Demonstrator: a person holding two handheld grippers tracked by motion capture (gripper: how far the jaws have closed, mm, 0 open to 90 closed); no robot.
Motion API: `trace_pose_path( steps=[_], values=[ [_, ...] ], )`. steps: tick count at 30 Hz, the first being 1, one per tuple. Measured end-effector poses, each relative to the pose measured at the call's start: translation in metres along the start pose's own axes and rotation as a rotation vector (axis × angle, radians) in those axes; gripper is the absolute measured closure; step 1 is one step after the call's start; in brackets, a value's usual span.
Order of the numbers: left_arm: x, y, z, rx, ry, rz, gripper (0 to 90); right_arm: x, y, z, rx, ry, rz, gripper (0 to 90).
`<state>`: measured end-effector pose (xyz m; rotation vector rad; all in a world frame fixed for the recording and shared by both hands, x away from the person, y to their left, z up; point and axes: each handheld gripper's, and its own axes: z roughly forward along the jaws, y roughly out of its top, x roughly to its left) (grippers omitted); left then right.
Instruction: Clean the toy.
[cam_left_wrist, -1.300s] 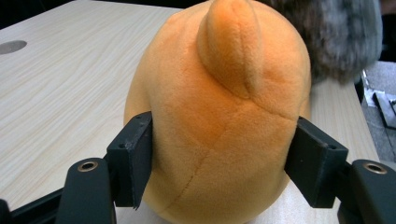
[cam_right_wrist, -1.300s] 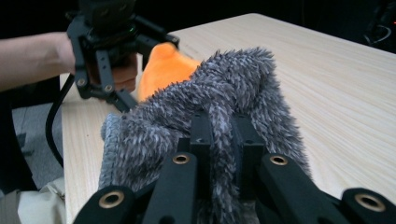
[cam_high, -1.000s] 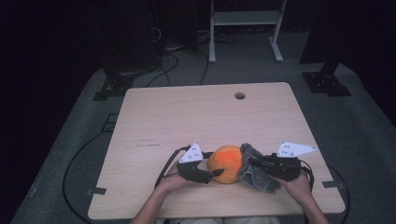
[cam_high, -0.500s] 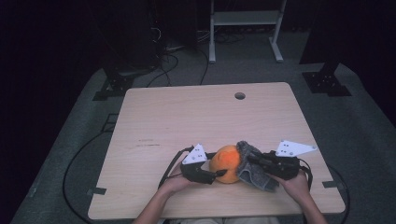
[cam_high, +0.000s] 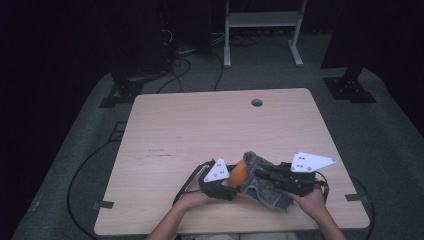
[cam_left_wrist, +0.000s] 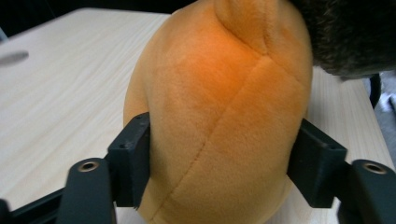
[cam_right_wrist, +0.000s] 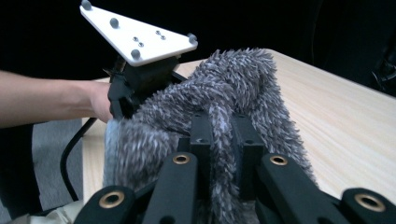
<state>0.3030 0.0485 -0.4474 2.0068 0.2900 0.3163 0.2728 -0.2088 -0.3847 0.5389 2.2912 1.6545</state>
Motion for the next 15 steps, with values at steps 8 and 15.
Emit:
trace_pose_path(
  steps=[8,15],
  values=[
    [0.005,0.013,-0.013,-0.052,0.038,0.000,38.1,-0.022,-0.020,-0.014,0.042,-0.100,0.059,80.5],
    [0.005,0.022,-0.023,0.009,0.062,0.035,38.1,-0.015,-0.008,-0.013,-0.038,-0.053,0.069,80.5]
  ],
)
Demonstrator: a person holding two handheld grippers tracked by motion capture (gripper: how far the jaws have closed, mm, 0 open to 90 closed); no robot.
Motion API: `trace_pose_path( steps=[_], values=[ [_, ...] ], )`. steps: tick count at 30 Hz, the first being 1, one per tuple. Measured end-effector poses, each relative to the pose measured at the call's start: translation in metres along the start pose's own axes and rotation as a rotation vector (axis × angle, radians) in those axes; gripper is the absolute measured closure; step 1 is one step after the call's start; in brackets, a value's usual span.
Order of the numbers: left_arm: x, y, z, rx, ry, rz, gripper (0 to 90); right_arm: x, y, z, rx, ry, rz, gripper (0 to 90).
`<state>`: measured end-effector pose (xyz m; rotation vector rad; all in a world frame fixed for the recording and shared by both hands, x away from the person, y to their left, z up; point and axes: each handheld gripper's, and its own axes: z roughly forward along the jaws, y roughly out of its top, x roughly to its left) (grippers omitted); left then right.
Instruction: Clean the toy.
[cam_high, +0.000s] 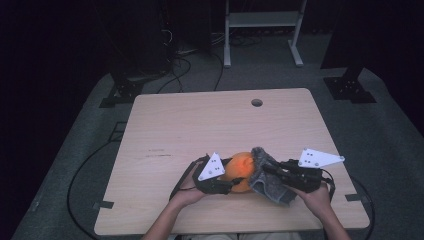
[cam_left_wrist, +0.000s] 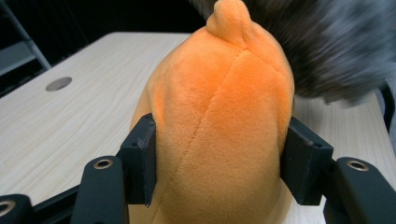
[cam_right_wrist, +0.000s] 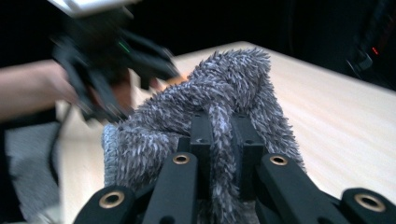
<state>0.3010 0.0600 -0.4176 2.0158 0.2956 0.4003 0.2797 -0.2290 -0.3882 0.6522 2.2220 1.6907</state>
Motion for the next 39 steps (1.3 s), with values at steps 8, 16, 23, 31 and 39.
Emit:
trace_pose_path(
  steps=[8,16,23,31,39],
  values=[
    [-0.005,0.005,-0.005,0.013,-0.038,0.035,38.1,0.009,0.003,0.013,0.022,0.002,-0.023,80.6],
    [-0.002,0.000,-0.001,0.061,-0.045,0.019,38.0,0.000,-0.008,0.015,0.083,-0.032,0.006,80.5],
    [0.002,-0.006,0.000,0.027,-0.072,-0.017,21.6,0.011,-0.004,0.023,0.103,-0.001,-0.038,80.6],
    [0.016,-0.018,0.005,0.045,-0.115,-0.106,8.3,0.000,-0.014,0.016,0.122,0.007,-0.011,80.5],
    [0.001,-0.009,0.011,0.049,-0.026,-0.087,28.4,-0.013,-0.020,0.002,0.132,-0.045,0.038,80.5]
  ],
)
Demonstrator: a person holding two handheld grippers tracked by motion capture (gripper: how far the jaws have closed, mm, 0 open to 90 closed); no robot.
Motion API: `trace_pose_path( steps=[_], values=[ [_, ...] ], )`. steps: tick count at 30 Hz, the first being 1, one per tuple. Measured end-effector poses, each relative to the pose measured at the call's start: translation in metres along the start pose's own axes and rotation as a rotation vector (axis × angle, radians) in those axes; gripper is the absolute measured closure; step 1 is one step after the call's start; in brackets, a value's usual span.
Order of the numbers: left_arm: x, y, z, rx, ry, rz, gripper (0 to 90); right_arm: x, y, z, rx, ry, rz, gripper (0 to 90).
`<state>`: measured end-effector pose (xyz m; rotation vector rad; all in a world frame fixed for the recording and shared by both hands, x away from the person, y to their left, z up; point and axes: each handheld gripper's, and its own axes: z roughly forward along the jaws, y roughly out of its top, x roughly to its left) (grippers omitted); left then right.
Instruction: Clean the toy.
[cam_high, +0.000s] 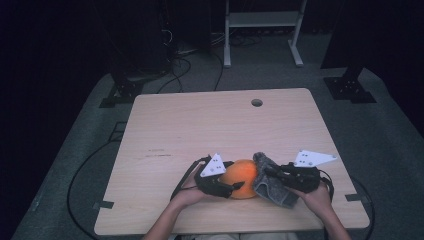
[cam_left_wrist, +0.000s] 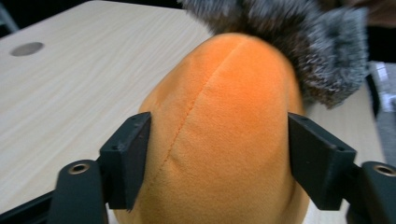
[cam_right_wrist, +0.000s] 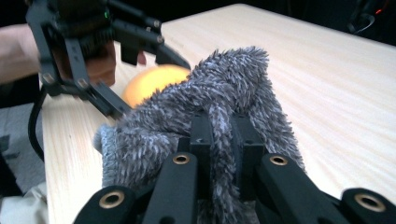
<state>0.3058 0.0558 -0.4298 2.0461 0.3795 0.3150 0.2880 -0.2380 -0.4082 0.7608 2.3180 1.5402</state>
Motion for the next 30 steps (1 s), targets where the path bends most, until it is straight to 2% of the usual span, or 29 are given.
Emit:
trace_pose_path(
  steps=[2,3,5,7,8,10,12,14,15,17,19,21,23,24,27,28,30],
  values=[
    [-0.005,0.003,0.001,0.009,0.000,0.021,28.5,0.010,0.009,-0.005,-0.035,0.010,-0.030,80.5],
    [-0.006,0.004,0.001,0.012,-0.017,0.028,27.8,0.015,0.012,-0.004,-0.040,0.017,-0.045,80.5],
    [-0.002,0.003,-0.004,-0.002,-0.101,0.030,22.0,0.019,0.014,0.004,-0.002,0.026,-0.075,80.5],
    [0.008,-0.002,-0.012,-0.042,-0.148,0.008,18.4,0.018,0.007,0.012,0.025,0.049,-0.068,80.5],
    [0.013,-0.005,-0.014,-0.051,-0.152,-0.019,15.8,0.018,0.004,0.013,0.029,0.058,-0.067,80.5],
    [0.020,-0.008,-0.013,-0.027,-0.123,-0.049,9.1,0.017,0.003,0.010,0.035,0.059,-0.074,80.5],
    [0.020,-0.011,-0.006,0.008,-0.144,-0.065,6.0,0.015,0.001,0.008,0.034,0.067,-0.070,80.5],
    [0.018,-0.013,0.000,0.004,-0.170,-0.063,8.6,0.011,-0.003,0.007,0.035,0.079,-0.056,80.5],
    [0.016,-0.014,0.001,-0.018,-0.174,-0.058,12.9,0.008,-0.005,0.005,0.036,0.075,-0.046,80.4],
    [0.014,-0.014,0.001,-0.036,-0.163,-0.056,22.5,-0.001,-0.010,0.001,0.036,0.057,-0.017,80.4],
    [0.012,-0.012,0.000,-0.041,-0.142,-0.067,28.1,-0.008,-0.013,-0.003,0.047,0.017,0.008,80.4],
    [0.012,-0.008,-0.004,-0.059,-0.138,-0.077,32.3,-0.010,-0.011,-0.009,0.039,-0.004,0.016,80.5],
    [0.013,-0.004,-0.009,-0.086,-0.134,-0.074,34.9,-0.006,-0.003,-0.015,-0.005,-0.005,0.007,80.5],
    [0.014,-0.001,-0.013,-0.093,-0.117,-0.063,35.7,-0.001,0.002,-0.017,-0.034,-0.002,-0.003,80.5],
    [0.014,0.005,-0.021,-0.091,-0.083,-0.046,36.4,0.015,0.019,-0.012,-0.095,0.050,-0.038,80.6],
    [0.014,0.005,-0.023,-0.095,-0.083,-0.052,36.5,0.020,0.023,-0.007,-0.094,0.060,-0.050,80.6],
    [0.016,0.004,-0.025,-0.099,-0.089,-0.062,36.7,0.024,0.025,0.009,-0.057,0.075,-0.064,80.6]
  ],
)
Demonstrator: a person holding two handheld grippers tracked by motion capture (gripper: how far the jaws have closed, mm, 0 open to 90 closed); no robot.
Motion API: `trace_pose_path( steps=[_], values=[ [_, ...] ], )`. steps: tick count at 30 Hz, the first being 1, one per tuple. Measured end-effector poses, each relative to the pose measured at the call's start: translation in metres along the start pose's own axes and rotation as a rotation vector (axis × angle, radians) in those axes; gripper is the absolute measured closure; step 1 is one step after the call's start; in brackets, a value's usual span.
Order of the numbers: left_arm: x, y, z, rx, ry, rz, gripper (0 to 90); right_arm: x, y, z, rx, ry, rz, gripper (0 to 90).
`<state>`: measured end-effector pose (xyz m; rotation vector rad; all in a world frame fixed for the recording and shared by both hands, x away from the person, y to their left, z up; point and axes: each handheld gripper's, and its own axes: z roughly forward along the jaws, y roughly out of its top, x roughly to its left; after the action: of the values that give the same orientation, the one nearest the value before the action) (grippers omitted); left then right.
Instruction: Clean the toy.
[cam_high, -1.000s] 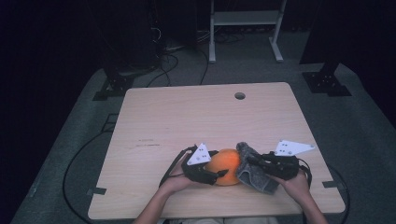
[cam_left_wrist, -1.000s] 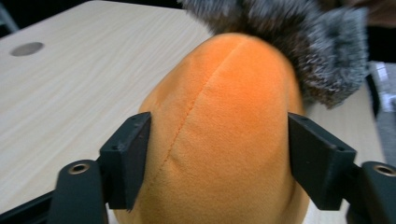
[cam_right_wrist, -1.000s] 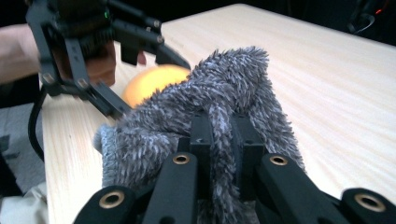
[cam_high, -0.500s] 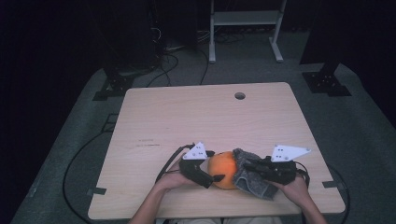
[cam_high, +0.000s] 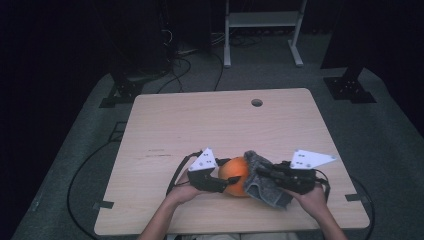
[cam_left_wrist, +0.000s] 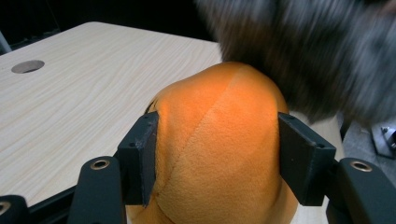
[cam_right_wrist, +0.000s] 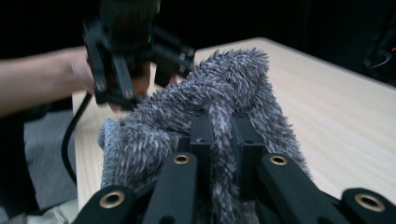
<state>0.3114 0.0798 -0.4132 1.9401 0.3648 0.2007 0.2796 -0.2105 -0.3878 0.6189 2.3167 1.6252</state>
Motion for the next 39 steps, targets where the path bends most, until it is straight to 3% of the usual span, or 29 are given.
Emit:
trace_pose_path(
  steps=[2,5,6,8,10,12,13,15,16,19,22,25,28,30,32,34,35,37,38,39],
  values=[
    [0.000,-0.004,0.001,0.040,0.007,0.023,35.2,-0.005,-0.011,0.014,0.036,0.013,0.032,80.7],
    [0.005,-0.007,0.000,0.015,-0.039,0.016,23.4,-0.011,-0.026,0.018,0.050,0.043,0.076,80.8],
    [0.007,-0.008,-0.001,0.000,-0.040,0.006,18.0,-0.011,-0.026,0.017,0.051,0.044,0.072,80.7],
    [0.010,-0.011,-0.001,0.013,-0.044,-0.005,9.4,-0.009,-0.028,0.014,0.057,0.038,0.060,80.7],
    [0.012,-0.017,0.005,0.051,-0.033,-0.013,7.1,-0.011,-0.030,0.012,0.055,0.039,0.066,80.8],
    [0.014,-0.020,0.012,0.079,-0.067,-0.050,5.1,-0.013,-0.032,0.011,0.061,0.042,0.072,80.7],
    [0.014,-0.020,0.014,0.080,-0.072,-0.050,4.3,-0.014,-0.034,0.011,0.059,0.037,0.074,80.7],
    [0.014,-0.022,0.015,0.063,-0.087,-0.062,7.1,-0.016,-0.036,0.009,0.059,0.027,0.080,80.7],
    [0.012,-0.021,0.014,0.058,-0.079,-0.049,14.8,-0.017,-0.036,0.008,0.063,0.016,0.078,80.7],
    [0.007,-0.012,0.012,0.053,-0.043,-0.042,27.2,-0.018,-0.035,0.003,0.058,-0.003,0.079,80.7],
    [0.005,-0.003,0.006,0.040,0.004,-0.020,32.3,-0.014,-0.024,-0.004,0.002,-0.028,0.075,80.8],
    [0.002,0.004,0.000,0.032,0.011,-0.034,32.7,-0.005,-0.013,0.001,-0.056,0.001,0.061,80.7],
    [-0.001,0.008,-0.002,0.059,0.040,-0.020,32.7,-0.002,-0.015,0.015,-0.026,-0.018,0.043,80.8],
    [0.000,0.006,-0.002,0.084,0.004,-0.038,28.2,-0.007,-0.024,0.023,0.031,-0.032,0.044,80.7],
    [0.003,0.005,-0.006,0.066,-0.044,-0.043,22.0,-0.012,-0.035,0.029,0.034,-0.013,0.094,80.7],
    [0.007,0.004,-0.009,0.028,-0.060,-0.028,15.6,-0.015,-0.038,0.028,0.029,-0.028,0.106,80.7],
    [0.010,0.002,-0.010,0.030,-0.042,-0.024,11.8,-0.015,-0.038,0.027,0.029,-0.030,0.110,80.7],
    [0.013,-0.005,-0.004,0.089,0.013,-0.013,8.1,-0.016,-0.038,0.026,0.027,-0.032,0.119,80.7],
    [0.015,-0.010,0.000,0.108,-0.001,-0.022,8.0,-0.017,-0.039,0.027,0.022,-0.029,0.123,80.7],
    [0.015,-0.014,0.001,0.093,-0.010,-0.018,11.5,-0.018,-0.039,0.027,0.025,-0.026,0.122,80.7]
  ],
)
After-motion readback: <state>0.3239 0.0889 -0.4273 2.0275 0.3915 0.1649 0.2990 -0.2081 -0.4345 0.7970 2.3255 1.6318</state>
